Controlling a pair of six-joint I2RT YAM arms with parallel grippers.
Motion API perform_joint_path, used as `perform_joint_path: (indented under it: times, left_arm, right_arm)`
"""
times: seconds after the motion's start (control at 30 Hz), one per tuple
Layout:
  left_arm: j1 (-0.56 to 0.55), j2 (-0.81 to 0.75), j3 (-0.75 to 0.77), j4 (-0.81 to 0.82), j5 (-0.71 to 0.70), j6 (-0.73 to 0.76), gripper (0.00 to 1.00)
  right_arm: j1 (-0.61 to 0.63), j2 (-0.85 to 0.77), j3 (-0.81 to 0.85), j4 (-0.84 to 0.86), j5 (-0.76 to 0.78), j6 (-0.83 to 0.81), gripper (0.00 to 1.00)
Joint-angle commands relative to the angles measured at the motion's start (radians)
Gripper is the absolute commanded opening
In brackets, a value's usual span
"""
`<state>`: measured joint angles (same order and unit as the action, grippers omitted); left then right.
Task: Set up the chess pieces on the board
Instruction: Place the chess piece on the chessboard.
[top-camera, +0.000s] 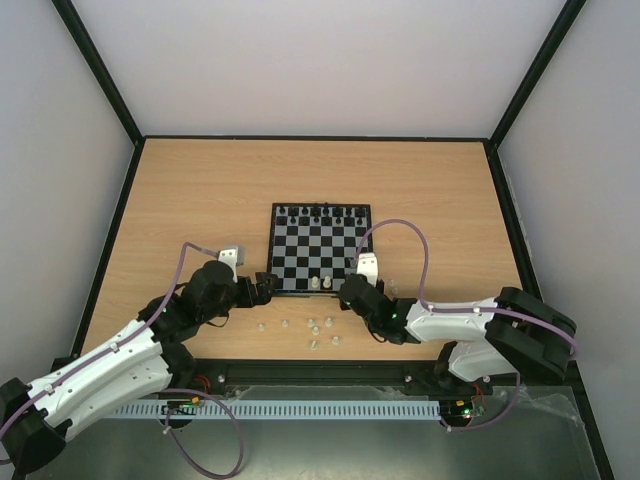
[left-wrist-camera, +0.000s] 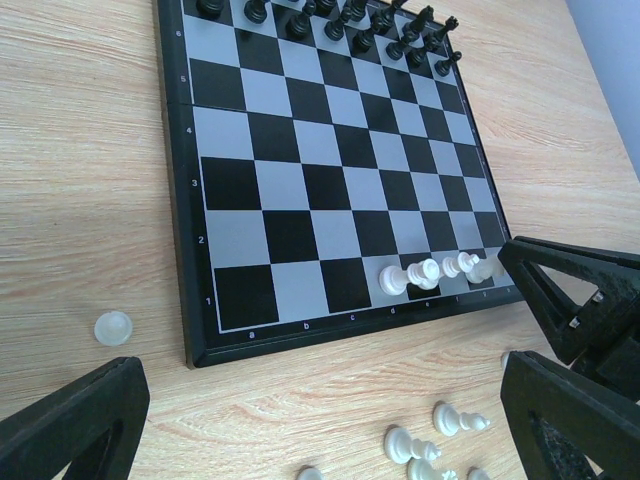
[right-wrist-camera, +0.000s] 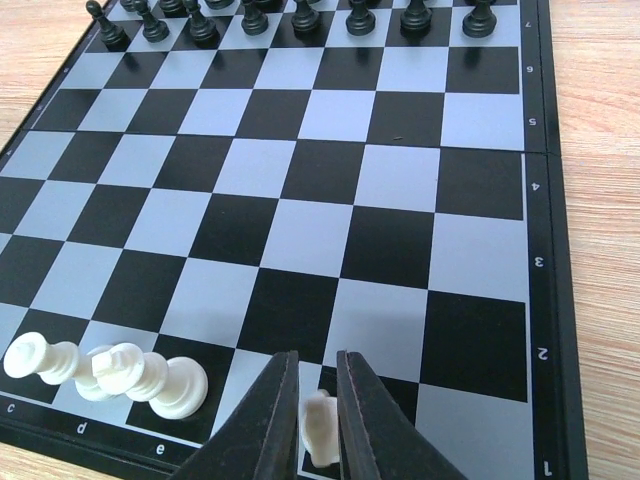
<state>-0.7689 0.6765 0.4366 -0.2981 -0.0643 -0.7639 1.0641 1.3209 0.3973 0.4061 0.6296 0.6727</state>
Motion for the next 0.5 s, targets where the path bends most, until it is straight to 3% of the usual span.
perform_joint_path:
  times: [0.0,0.47]
  left_arm:
    - [0.003,0.004,-0.009,0.013,-0.014,0.003,0.99]
    - [0.004,0.013,-0.008,0.02,-0.012,0.001,1.0]
  right_arm:
    - [-0.006,0.016,-0.007,0.031,0.024,0.019,0.12]
    - [-0.02,0.003,-0.021,0.017,0.027,0.03,0.16]
